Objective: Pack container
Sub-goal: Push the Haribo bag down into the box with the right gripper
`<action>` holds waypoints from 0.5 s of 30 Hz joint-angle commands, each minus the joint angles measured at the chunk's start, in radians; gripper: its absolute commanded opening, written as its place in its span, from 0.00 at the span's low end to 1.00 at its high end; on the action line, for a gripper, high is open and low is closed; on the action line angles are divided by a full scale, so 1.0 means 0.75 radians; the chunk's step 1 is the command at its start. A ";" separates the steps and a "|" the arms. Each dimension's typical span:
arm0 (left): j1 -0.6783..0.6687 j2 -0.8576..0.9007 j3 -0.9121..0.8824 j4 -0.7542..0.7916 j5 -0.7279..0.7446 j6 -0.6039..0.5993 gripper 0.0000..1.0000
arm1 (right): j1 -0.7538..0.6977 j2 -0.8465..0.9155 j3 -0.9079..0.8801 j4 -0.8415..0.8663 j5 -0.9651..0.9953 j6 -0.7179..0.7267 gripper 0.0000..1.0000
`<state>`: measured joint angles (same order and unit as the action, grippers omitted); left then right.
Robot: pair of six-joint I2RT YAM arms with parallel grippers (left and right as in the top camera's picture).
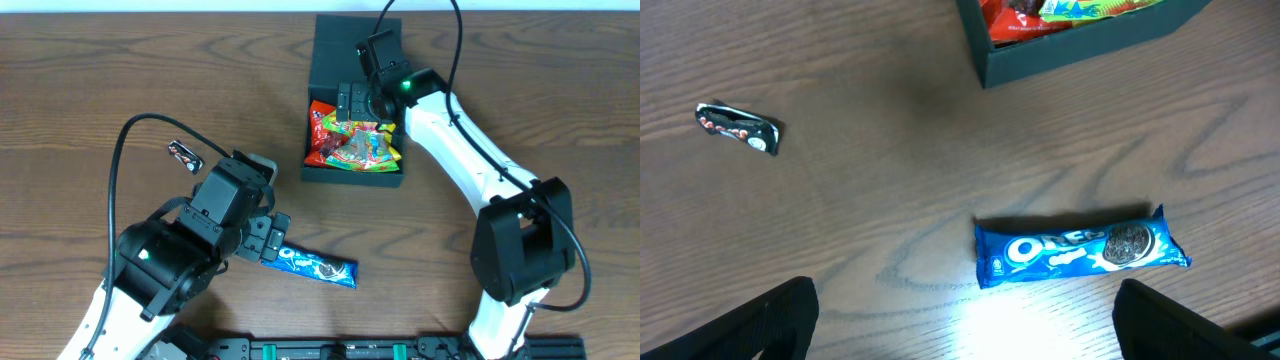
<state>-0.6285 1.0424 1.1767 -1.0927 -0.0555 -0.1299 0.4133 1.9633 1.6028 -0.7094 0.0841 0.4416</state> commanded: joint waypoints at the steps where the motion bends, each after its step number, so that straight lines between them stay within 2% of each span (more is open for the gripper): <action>1: 0.002 -0.005 -0.002 -0.003 0.004 0.005 0.95 | -0.011 0.008 0.026 0.003 0.051 -0.017 0.99; 7: 0.002 -0.005 -0.002 -0.003 0.004 0.004 0.95 | 0.007 0.008 0.026 -0.054 0.156 -0.017 0.99; 11: 0.002 -0.005 -0.002 -0.003 0.004 0.005 0.95 | 0.007 0.008 0.026 -0.127 0.338 -0.017 0.99; 15: 0.002 -0.005 -0.002 -0.003 0.004 0.005 0.95 | 0.008 -0.023 0.029 -0.113 0.316 -0.012 0.99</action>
<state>-0.6285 1.0424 1.1767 -1.0927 -0.0555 -0.1299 0.4164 1.9633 1.6054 -0.7982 0.2893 0.4389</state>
